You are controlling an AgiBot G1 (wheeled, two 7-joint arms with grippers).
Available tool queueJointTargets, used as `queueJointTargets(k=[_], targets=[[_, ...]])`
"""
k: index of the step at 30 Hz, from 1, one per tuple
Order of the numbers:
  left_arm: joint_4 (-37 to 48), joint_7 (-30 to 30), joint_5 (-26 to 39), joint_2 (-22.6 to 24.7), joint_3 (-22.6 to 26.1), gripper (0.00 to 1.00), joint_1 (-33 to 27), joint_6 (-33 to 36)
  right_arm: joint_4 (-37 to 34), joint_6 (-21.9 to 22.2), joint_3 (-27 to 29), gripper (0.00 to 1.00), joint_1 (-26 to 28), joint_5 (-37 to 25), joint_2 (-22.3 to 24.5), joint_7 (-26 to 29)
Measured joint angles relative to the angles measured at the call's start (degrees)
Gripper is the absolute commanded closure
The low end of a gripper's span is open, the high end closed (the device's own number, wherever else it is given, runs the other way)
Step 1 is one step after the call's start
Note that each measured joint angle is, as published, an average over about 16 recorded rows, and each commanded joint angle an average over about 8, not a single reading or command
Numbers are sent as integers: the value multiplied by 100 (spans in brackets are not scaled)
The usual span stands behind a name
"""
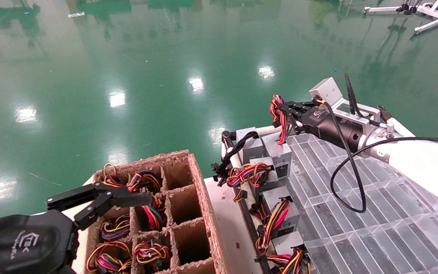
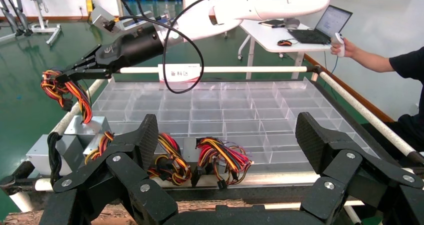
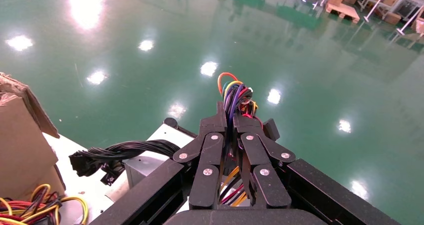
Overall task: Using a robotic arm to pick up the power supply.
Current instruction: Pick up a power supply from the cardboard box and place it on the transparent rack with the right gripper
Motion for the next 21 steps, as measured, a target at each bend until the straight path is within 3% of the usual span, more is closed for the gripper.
queueJointTargets(k=[6, 8, 15, 16, 21], targets=[[0, 1, -1, 0, 1, 0, 0, -1, -30, 178, -9, 100, 5, -12, -33, -146], [0, 1, -1, -1, 1, 0, 0, -1, -41, 246, -11, 95, 5, -14, -45, -198], [1, 1, -2, -1, 2, 0, 1, -2, -71, 423, -9, 12, -7, -8, -75, -323], [1, 1, -2, -1, 2, 0, 1, -2, -74, 437, -8, 4, -7, -7, -78, -332], [1, 2, -3, -2, 2, 0, 1, -2, -77, 461, -6, 0, -9, -3, -83, -346]])
